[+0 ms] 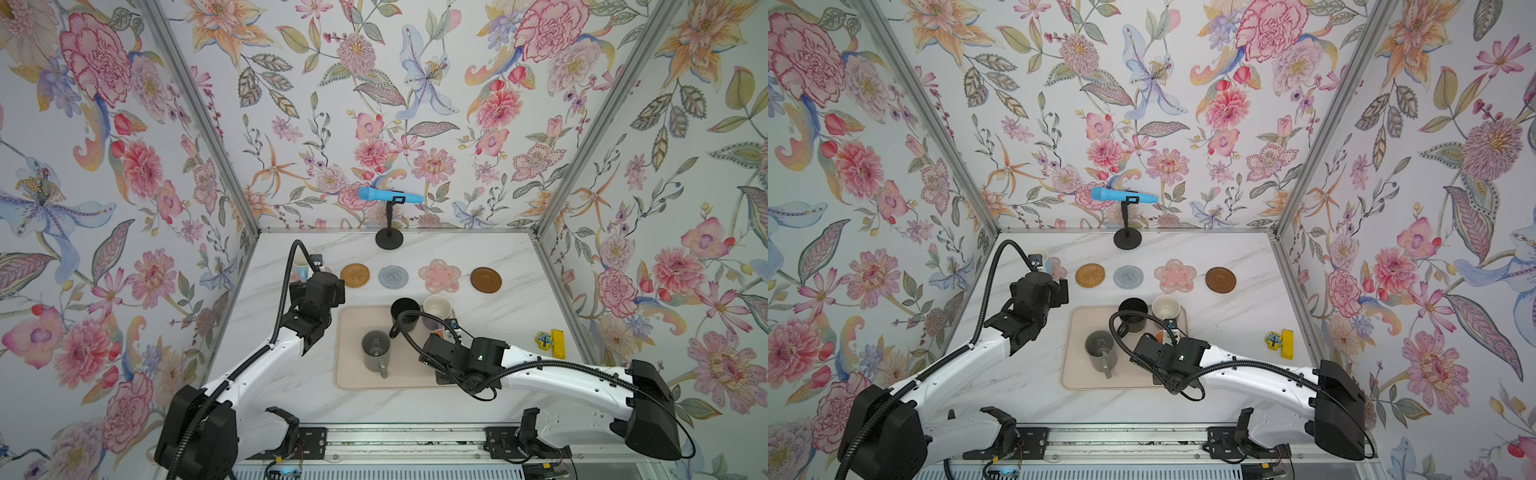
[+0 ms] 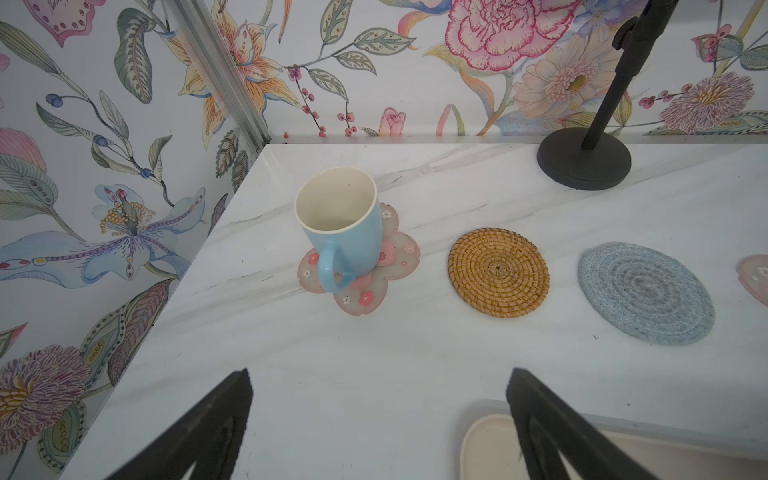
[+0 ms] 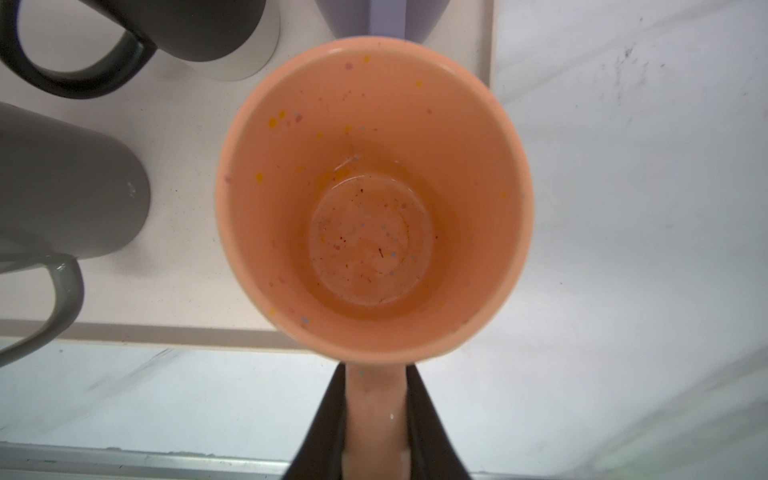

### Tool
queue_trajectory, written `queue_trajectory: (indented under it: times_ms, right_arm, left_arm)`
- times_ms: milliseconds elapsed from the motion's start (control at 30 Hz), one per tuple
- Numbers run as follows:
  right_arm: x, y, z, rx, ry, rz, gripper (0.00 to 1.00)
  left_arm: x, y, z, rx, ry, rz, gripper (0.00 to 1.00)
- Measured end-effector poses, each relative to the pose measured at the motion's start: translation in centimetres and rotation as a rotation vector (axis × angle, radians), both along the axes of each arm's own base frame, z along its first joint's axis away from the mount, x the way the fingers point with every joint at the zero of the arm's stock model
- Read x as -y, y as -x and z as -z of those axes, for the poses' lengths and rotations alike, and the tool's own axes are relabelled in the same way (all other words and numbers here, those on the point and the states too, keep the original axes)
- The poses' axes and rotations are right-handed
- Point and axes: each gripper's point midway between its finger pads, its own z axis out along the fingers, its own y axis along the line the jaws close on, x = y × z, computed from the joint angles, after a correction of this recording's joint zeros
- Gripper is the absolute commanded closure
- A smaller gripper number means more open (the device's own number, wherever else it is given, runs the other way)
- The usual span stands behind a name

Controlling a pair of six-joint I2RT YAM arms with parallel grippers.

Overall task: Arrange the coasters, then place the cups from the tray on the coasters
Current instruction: 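Lift the orange mug off the tray with the right gripper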

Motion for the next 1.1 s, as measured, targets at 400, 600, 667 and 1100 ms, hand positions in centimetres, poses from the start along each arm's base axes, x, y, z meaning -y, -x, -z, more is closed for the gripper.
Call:
queue_trajectory:
  times_ms: [400, 600, 667, 1100]
  right_arm:
    - [2.1, -1.1, -3.7, 0.113, -0.042, 0.025, 1.0]
    - [3.8, -1.5, -4.5, 0.133, -0.034, 0.062, 1.0]
    - [4.2, -1.6, -4.6, 0.135, -0.036, 0.071, 1.0]
    - [7.9, -3.3, -5.3, 0.171, -0.002, 0.191, 1.0]
  left_arm:
    - [0.0, -0.1, 0.1, -0.009, -0.01, -0.001, 0.01]
    - [0.1, -0.2, 0.1, -0.017, -0.015, 0.001, 0.01]
    - [0.1, -0.3, 0.0, -0.015, -0.015, 0.001, 0.01]
    - [0.5, -1.0, 0.8, -0.04, -0.023, 0.004, 0.01]
